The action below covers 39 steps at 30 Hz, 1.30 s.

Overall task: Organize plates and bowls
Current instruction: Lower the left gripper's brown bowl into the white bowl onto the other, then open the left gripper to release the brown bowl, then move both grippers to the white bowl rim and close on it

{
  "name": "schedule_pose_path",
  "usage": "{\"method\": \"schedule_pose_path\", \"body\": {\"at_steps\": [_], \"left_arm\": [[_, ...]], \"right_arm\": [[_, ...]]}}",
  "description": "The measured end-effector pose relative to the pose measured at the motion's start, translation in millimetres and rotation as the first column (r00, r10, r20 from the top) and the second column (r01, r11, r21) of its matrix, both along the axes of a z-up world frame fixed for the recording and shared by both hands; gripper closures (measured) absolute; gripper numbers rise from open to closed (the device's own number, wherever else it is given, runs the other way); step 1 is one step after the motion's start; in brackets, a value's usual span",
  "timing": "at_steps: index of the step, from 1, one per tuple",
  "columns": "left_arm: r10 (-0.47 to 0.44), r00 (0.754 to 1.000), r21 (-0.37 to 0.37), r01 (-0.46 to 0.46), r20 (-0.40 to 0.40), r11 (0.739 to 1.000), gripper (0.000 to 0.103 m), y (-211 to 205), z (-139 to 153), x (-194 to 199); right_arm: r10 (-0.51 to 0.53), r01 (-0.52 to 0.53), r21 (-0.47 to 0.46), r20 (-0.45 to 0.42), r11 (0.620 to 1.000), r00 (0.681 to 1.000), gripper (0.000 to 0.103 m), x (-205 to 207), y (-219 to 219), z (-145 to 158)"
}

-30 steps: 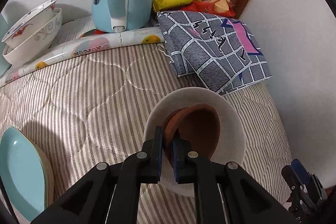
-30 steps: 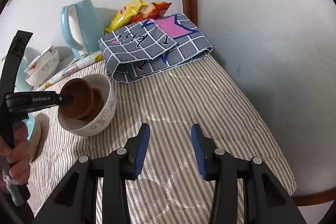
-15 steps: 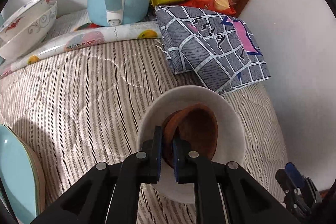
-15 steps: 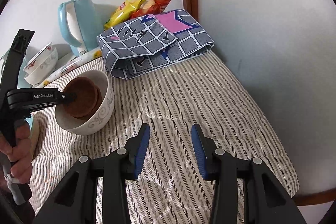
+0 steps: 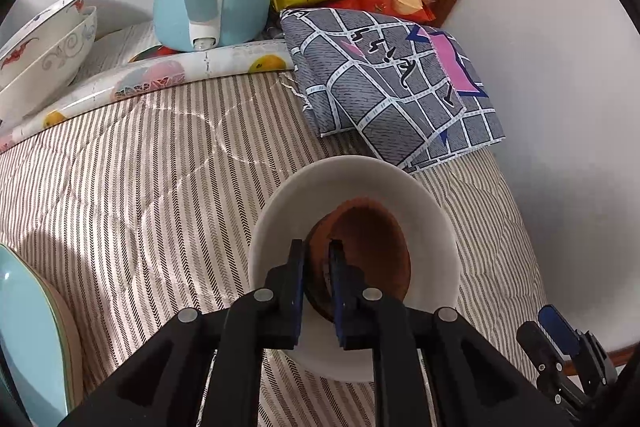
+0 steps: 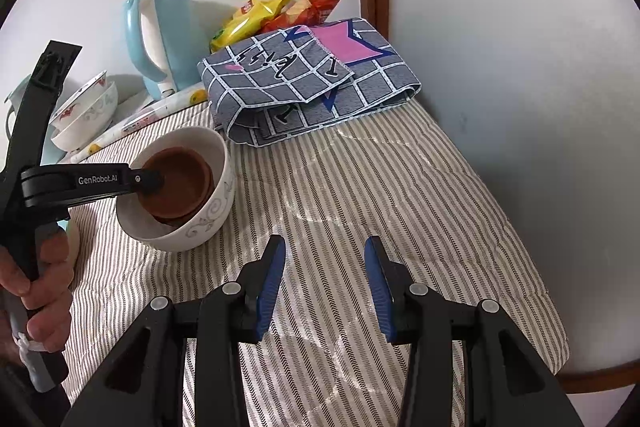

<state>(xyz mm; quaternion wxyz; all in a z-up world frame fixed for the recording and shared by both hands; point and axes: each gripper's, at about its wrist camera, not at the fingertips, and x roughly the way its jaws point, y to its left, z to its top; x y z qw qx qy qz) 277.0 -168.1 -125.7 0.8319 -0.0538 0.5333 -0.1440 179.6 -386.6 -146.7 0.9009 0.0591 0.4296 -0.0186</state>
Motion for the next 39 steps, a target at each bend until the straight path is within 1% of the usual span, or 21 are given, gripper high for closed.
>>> {"method": "schedule_pose_path", "body": {"at_steps": [2,8,13,14,16,19,21,24,28,32,35,39], "left_arm": [[-0.012,1.0,-0.003,0.012,-0.007,1.0,0.081,0.6,0.3,-0.5],[-0.05,0.999,0.009,0.05,-0.003,0.999,0.078,-1.5,4.3,-7.2],[-0.03,0.999,0.002,0.03,0.025,1.0,0.077,8.3,16.8,-11.3],[-0.022,0.999,0.0,0.022,0.031,1.0,0.075,12.5,20.0,-12.2],[-0.016,0.999,-0.014,0.016,0.039,1.0,0.074,18.3,23.6,-13.1],[0.019,0.999,0.005,-0.019,0.049,1.0,0.073,28.1,28.0,-14.1],[0.029,0.998,0.0,-0.029,0.048,1.0,0.072,35.4,29.4,-13.9],[0.042,0.998,0.007,-0.042,0.044,0.999,0.072,43.7,27.6,-14.4],[0.063,0.998,-0.008,-0.063,0.019,0.998,0.072,52.2,20.6,-14.5],[0.065,0.998,-0.006,-0.065,0.012,0.998,0.071,52.7,16.0,-15.3],[0.067,0.998,-0.004,-0.067,0.003,0.998,0.067,50.4,12.3,-13.7],[0.056,0.998,0.007,-0.056,-0.001,0.998,0.067,44.5,6.2,-10.5]], "right_arm": [[0.004,-0.004,-0.002,0.0,1.0,1.0,0.062,-0.5,2.6,0.6],[0.021,-0.021,-0.006,0.0,1.0,1.0,0.062,0.6,12.7,2.5],[0.054,-0.055,0.01,0.014,0.998,0.998,0.062,8.1,19.3,7.3],[0.063,-0.063,0.016,0.016,0.998,0.998,0.062,11.1,20.5,8.4],[0.069,-0.069,0.018,0.014,0.997,0.998,0.061,18.1,22.9,10.2],[0.074,-0.074,0.015,0.012,0.997,0.997,0.061,27.3,27.0,11.5],[0.08,-0.08,0.019,0.011,0.997,0.997,0.061,33.3,29.1,11.8],[0.092,-0.092,0.037,0.004,0.995,0.996,0.061,39.9,32.3,11.0],[0.111,-0.11,0.045,-0.009,0.993,0.994,0.061,48.3,39.4,8.5],[0.126,-0.124,0.056,-0.024,0.991,0.992,0.061,56.9,46.5,4.8],[0.136,-0.134,0.05,-0.032,0.99,0.99,0.061,62.7,51.4,1.5],[0.134,-0.132,0.039,-0.045,0.99,0.99,0.061,71.1,53.2,-4.4]]}}
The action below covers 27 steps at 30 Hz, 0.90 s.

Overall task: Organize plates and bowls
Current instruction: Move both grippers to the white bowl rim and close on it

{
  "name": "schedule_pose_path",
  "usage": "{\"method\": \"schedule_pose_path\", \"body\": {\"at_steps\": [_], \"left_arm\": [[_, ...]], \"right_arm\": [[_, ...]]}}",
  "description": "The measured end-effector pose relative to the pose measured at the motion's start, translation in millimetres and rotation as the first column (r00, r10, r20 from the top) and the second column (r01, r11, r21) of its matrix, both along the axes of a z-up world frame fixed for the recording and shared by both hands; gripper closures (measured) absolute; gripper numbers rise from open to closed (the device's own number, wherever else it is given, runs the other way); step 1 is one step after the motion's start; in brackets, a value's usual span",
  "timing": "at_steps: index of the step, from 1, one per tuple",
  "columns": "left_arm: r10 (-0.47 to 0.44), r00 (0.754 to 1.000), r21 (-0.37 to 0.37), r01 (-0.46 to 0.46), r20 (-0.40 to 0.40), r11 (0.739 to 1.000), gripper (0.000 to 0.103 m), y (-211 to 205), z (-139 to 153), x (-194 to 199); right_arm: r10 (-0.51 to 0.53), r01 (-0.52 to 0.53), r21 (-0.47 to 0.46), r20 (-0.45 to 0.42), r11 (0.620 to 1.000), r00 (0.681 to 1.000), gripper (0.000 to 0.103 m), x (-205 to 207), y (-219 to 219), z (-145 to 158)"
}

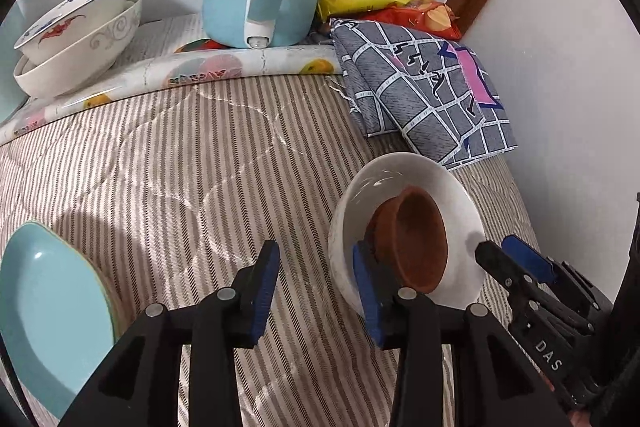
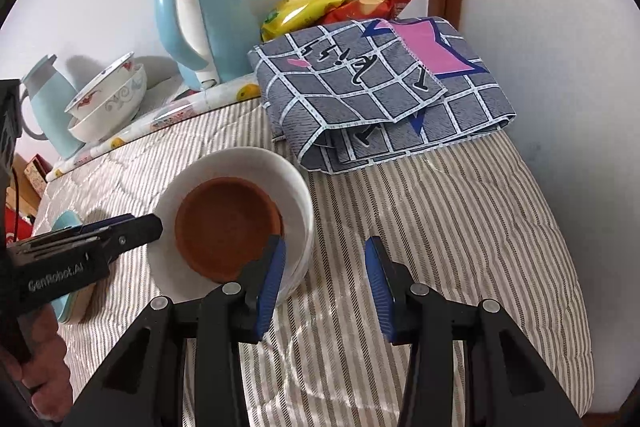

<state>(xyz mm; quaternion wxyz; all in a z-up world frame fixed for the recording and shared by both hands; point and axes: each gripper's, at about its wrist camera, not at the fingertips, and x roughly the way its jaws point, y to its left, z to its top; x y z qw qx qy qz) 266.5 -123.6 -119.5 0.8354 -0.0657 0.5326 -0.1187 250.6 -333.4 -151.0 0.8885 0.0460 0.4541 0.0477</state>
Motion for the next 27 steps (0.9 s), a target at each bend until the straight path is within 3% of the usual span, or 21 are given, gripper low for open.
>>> {"method": "schedule_pose_path", "body": {"at_steps": [12,18,23,27], "left_arm": [[0.019,1.0,0.026,-0.018,-0.025,0.999,0.067,-6.7,-21.1,13.5],[0.027,1.0,0.036,-0.027,-0.005,0.999,0.067,-7.7,-23.2,15.6],[-0.007,1.0,0.089,0.009,-0.023,0.996,0.067,-17.4,-29.2,17.5],[-0.003,0.999,0.071,0.005,-0.034,0.997,0.068,-16.5,-31.4,19.0]], "right_arm": [[0.027,-0.034,-0.075,-0.087,0.997,0.996,0.064,28.7,11.5,-24.1],[0.034,-0.042,-0.074,-0.116,0.996,0.993,0.062,35.5,10.5,-30.0],[0.034,-0.041,-0.058,-0.12,0.998,0.992,0.062,38.7,7.6,-31.0],[0.03,-0.034,-0.035,-0.119,0.999,0.992,0.062,40.6,4.0,-31.9]]}}
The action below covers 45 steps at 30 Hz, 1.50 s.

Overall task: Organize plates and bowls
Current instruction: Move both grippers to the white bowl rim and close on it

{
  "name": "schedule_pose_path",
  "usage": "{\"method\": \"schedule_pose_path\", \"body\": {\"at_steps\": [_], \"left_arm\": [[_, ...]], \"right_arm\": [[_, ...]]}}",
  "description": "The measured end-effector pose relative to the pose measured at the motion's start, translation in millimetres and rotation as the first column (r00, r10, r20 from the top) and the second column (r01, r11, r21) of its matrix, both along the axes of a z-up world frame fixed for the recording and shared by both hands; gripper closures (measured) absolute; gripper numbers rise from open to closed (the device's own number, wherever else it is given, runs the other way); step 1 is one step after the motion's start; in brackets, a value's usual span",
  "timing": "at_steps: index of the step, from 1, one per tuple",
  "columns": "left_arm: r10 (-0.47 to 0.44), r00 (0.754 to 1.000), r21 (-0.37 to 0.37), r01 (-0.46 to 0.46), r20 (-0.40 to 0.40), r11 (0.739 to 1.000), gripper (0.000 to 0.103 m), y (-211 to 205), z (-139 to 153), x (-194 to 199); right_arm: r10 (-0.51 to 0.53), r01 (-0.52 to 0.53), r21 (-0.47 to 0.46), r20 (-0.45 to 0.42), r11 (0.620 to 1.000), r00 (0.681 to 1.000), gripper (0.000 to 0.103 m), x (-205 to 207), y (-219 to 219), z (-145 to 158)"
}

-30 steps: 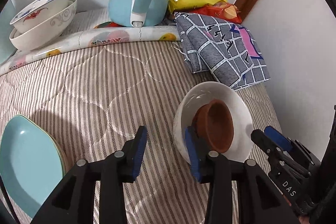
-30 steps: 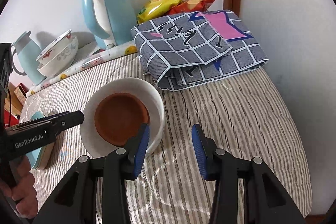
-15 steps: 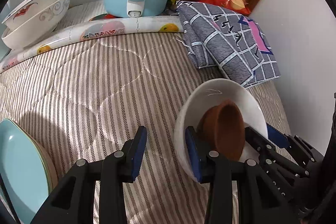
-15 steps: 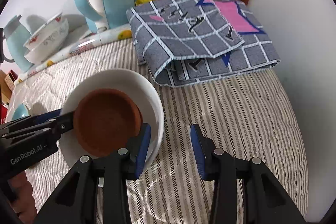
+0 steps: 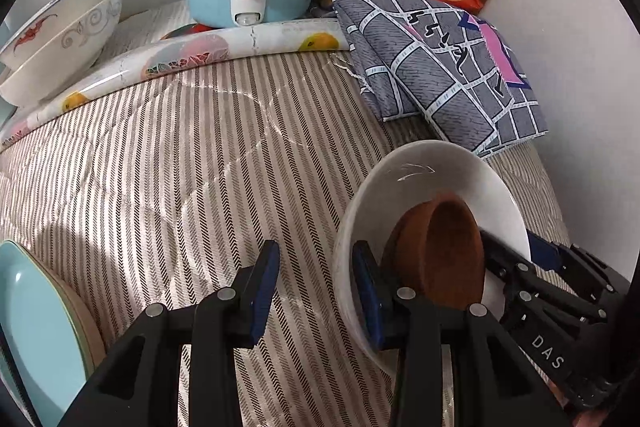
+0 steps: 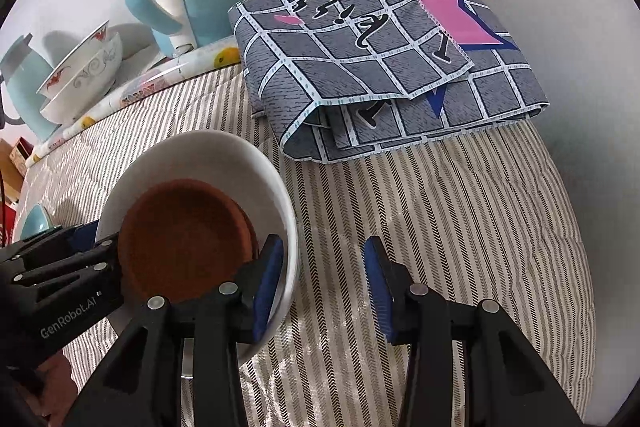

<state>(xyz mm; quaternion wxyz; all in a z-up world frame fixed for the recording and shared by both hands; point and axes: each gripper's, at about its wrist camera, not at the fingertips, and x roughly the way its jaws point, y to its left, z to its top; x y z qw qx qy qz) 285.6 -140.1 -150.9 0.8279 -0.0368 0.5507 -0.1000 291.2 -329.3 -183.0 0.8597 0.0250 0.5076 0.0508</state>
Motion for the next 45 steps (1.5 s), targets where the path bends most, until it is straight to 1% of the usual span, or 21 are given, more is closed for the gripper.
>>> {"method": "schedule_pose_path", "body": {"at_steps": [1,2,3,4,6,7,8,9,11,14,25,29,33,36,39,45], "left_arm": [[-0.002,1.0,-0.006,0.002,-0.002,1.0,0.069,0.5,-0.2,0.3],[-0.009,1.0,-0.014,0.009,-0.003,1.0,0.074,0.0,-0.2,0.6],[-0.021,1.0,-0.025,0.021,-0.004,0.999,0.078,-0.9,-0.1,0.6],[-0.025,1.0,-0.028,0.025,-0.005,0.999,0.08,-2.6,0.2,0.7],[-0.038,0.999,-0.031,0.038,-0.002,0.999,0.089,-6.7,1.0,-0.1],[-0.042,0.999,-0.029,0.042,0.001,0.999,0.091,-8.7,1.4,-0.6],[-0.044,0.999,-0.02,0.044,0.008,0.999,0.091,-10.8,2.0,-1.7],[-0.045,0.999,-0.015,0.046,0.011,0.999,0.091,-11.8,2.2,-2.0],[-0.05,0.999,-0.02,0.051,0.009,0.999,0.091,-10.7,1.8,-1.6],[-0.051,0.999,-0.021,0.052,0.007,0.998,0.091,-9.1,1.2,-0.9],[-0.046,0.999,-0.014,0.046,0.01,0.999,0.091,-10.7,1.1,-0.1],[-0.05,0.999,-0.013,0.05,0.018,0.999,0.091,-10.9,1.7,-1.0],[-0.047,0.999,-0.014,0.047,0.018,0.999,0.091,-10.4,2.5,-1.5],[-0.05,0.999,-0.008,0.05,0.02,0.999,0.092,-11.6,3.5,-2.9],[-0.049,0.999,-0.013,0.049,0.013,0.999,0.092,-10.5,3.9,-5.0],[-0.048,0.999,-0.012,0.048,0.007,0.999,0.093,-8.1,4.4,-14.5]], "right_arm": [[0.001,-0.001,-0.001,0.006,1.0,1.0,0.062,-0.8,0.1,0.0],[0.003,-0.002,-0.004,0.01,1.0,1.0,0.062,-1.7,0.9,0.2],[0.006,-0.006,-0.003,0.013,1.0,1.0,0.064,-2.1,2.0,0.3],[0.009,-0.009,-0.001,0.017,1.0,1.0,0.066,-2.8,3.3,0.7],[0.022,-0.022,0.002,0.026,1.0,0.999,0.076,-4.2,6.6,1.3],[0.03,-0.03,0.012,0.03,0.999,0.999,0.079,-4.4,8.2,1.5],[0.038,-0.039,0.026,0.036,0.999,0.999,0.086,-5.4,9.9,1.7],[0.039,-0.04,0.029,0.04,0.999,0.998,0.089,-6.5,11.1,1.9],[0.04,-0.041,0.02,0.053,0.999,0.998,0.091,-7.9,14.3,2.2],[0.039,-0.04,0.005,0.066,0.999,0.997,0.091,-8.8,17.3,2.5],[0.019,-0.022,0.029,0.085,0.999,0.996,0.091,-9.7,15.3,1.7],[0.007,-0.01,0.046,0.074,0.999,0.997,0.09,-9.4,14.0,1.5],[-0.009,0.005,0.061,0.059,0.998,0.998,0.092,-8.2,11.5,1.7],[-0.04,0.035,0.091,0.053,0.995,0.998,0.093,-10.6,7.9,1.8],[-0.04,0.036,0.075,0.056,0.997,0.998,0.093,-15.8,10.0,2.8],[-0.049,0.044,0.09,0.052,0.995,0.997,0.093,-25.0,10.8,3.5]]}}
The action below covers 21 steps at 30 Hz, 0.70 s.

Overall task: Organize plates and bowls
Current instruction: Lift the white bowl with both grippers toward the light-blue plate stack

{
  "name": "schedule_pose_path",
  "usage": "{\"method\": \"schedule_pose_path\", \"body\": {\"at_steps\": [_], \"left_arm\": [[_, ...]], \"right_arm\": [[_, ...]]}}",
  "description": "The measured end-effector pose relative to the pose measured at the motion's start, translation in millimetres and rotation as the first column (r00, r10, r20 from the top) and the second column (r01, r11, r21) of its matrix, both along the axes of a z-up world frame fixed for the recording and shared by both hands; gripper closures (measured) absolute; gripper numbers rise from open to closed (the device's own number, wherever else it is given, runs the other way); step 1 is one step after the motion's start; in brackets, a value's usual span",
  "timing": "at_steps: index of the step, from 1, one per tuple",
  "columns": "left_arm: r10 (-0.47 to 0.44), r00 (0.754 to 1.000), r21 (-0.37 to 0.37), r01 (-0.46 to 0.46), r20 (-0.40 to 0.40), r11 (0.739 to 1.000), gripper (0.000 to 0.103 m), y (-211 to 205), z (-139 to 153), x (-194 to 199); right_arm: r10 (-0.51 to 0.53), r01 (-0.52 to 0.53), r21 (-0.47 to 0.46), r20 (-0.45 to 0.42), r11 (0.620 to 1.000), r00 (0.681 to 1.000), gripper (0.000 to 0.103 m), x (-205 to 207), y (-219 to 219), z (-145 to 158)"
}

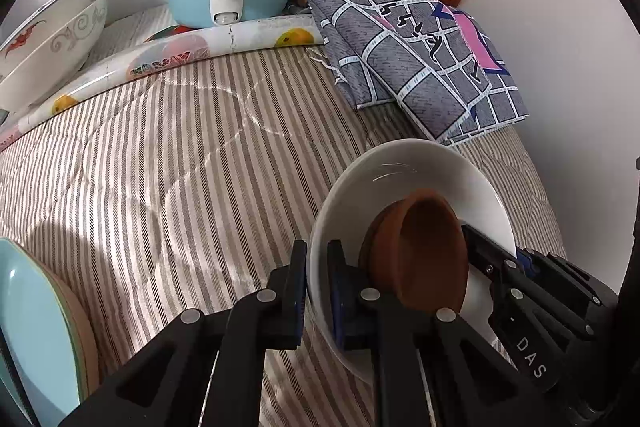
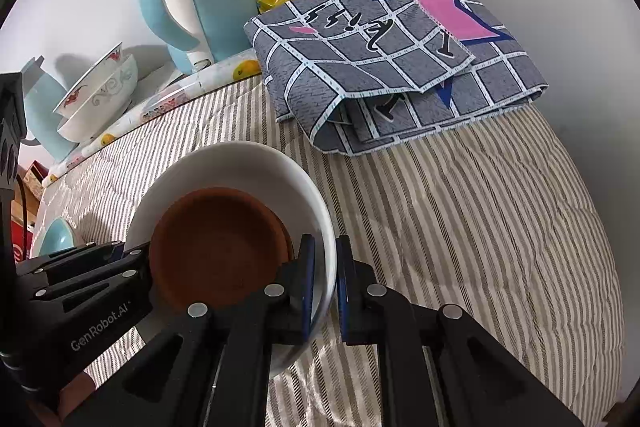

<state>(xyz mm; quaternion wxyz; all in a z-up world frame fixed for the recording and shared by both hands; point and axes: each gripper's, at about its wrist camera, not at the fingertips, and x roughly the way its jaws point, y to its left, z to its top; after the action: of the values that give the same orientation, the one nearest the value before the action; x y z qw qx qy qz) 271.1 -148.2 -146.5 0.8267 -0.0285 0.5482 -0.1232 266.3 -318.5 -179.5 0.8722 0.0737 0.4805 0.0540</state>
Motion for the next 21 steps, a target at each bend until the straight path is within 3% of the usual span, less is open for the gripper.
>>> {"method": "schedule_pose_path", "body": {"at_steps": [21], "left_arm": [[0.009,1.0,0.006,-0.009,0.008,1.0,0.094,16.3,18.4,-41.4]], "right_arm": [[-0.009,0.009,0.047,0.002,0.999,1.0,0.094,-46.6,7.2,10.8]]}}
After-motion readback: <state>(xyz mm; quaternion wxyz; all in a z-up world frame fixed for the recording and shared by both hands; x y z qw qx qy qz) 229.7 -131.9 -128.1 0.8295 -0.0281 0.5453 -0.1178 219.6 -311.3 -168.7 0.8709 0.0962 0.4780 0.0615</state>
